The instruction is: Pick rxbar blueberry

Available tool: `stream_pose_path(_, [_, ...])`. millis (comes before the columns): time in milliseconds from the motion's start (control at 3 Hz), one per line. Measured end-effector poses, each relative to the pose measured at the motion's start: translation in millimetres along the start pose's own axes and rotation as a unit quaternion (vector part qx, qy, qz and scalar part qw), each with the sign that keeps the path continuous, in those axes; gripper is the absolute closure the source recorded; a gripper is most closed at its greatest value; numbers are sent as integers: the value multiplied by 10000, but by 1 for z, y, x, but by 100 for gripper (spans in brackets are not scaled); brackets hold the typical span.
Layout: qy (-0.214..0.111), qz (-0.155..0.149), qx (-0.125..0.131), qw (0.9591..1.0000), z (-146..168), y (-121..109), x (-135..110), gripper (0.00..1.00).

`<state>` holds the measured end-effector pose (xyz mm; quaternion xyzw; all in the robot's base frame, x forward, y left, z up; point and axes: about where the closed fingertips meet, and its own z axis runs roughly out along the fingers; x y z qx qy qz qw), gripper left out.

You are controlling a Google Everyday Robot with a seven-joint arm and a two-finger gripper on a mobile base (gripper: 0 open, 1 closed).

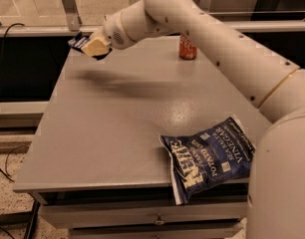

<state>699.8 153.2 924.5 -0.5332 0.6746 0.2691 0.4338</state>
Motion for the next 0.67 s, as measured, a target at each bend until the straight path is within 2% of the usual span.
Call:
stream_pose_path(333, [-444,-123,207,9987,-61,-14,5,100])
stream_pose_path(667, [-453,-129,279,9985,-72,-18,11,100])
